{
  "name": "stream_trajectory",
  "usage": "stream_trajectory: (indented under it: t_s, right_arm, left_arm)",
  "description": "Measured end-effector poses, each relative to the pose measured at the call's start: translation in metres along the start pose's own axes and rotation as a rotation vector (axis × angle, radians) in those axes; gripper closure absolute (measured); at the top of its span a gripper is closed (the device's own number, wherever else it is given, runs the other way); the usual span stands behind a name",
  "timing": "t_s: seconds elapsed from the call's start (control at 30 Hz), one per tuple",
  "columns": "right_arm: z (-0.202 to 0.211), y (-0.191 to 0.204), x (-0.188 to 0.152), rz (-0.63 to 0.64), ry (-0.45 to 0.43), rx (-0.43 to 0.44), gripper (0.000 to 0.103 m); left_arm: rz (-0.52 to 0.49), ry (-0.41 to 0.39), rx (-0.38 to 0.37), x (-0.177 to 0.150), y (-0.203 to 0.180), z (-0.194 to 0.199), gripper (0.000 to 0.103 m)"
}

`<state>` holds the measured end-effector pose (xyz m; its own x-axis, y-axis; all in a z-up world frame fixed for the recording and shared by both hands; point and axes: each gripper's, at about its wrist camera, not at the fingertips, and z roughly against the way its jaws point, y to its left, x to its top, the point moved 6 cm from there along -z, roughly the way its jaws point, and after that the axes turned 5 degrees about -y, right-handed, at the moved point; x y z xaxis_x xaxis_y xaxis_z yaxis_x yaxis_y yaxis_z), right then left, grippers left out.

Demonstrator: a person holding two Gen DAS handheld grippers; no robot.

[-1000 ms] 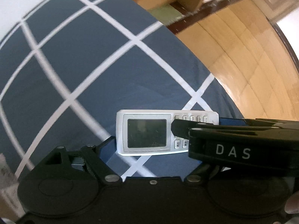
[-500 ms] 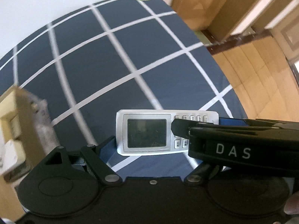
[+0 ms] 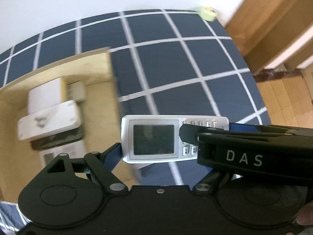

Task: Organize objects
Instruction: 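Carry the remote with the right tool over the cardboard box, then lower the remote into the box beside the white plate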

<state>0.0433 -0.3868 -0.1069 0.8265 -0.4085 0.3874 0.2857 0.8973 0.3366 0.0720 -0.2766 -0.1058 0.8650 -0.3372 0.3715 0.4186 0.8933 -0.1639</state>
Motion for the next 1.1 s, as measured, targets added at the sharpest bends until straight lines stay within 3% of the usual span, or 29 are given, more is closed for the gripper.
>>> stream_trajectory:
  t_s: [0.6, 1.1]
  right_arm:
    - [-0.049, 0.152, -0.030, 0.224, 0.090, 0.087, 0.035]
    - [-0.115, 0.186, -0.040, 0.252, 0.187, 0.069, 0.035]
  left_arm:
    - [0.259, -0.039, 0.085, -0.039, 0.148, 0.040, 0.021]
    - [0.346, 0.034, 0.078, -0.050, 0.212, 0.003, 0.021]
